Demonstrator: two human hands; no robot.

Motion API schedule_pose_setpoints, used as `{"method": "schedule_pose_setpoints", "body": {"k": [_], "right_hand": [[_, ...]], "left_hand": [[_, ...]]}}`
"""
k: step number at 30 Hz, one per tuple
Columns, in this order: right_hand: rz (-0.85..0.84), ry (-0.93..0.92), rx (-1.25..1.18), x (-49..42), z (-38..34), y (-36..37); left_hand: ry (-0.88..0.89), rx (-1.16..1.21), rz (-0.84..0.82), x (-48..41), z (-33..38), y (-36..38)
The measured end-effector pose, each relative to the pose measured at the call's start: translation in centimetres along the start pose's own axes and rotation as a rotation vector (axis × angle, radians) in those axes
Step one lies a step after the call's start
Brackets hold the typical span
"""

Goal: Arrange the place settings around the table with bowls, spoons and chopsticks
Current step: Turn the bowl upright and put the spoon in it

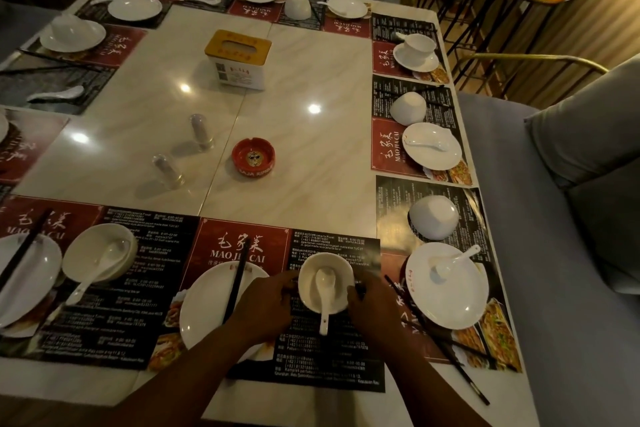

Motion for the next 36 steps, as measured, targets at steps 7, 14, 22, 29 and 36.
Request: {"method": "schedule_pose_setpoints", "body": {"k": [7, 14, 22, 29, 36], "right_hand": [[0.005, -0.005, 0.022, -0.12, 0.01, 0.12], [0.01, -0.029, 0.005, -0.22, -0.27, 0.02], [-0.004, -0.032, 0.023, -0.22, -0.03, 0.05], [-0.014, -0.015, 0.046, -0.36, 0.12, -0.03], [-0.029, -0.008, 0.052, -0.43, -0.09, -0.16]], "left_hand": [[0.013, -0.005, -0.027, -0.11, -0.03, -0.07], [0.015, -0.018, -0.07, -0.12, -0.33, -0.26], [0.002, -0.031, -0.054, -0.2, -0.53, -0.18], [-0.003, -0.047, -0.026, -0.29, -0.79, -0.01], [-0.015, -0.05, -0.012, -0.32, -0.03, -0.1]]}}
Point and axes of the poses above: each hand's wrist, its own x-axis away from the middle knuckle, its own y-axis out of the palm, z = x × y, the point moved 2 cm from there along -x, towards the middle knuckle, and after that the axes turned 3 degrees about z, right-handed, at the moved point
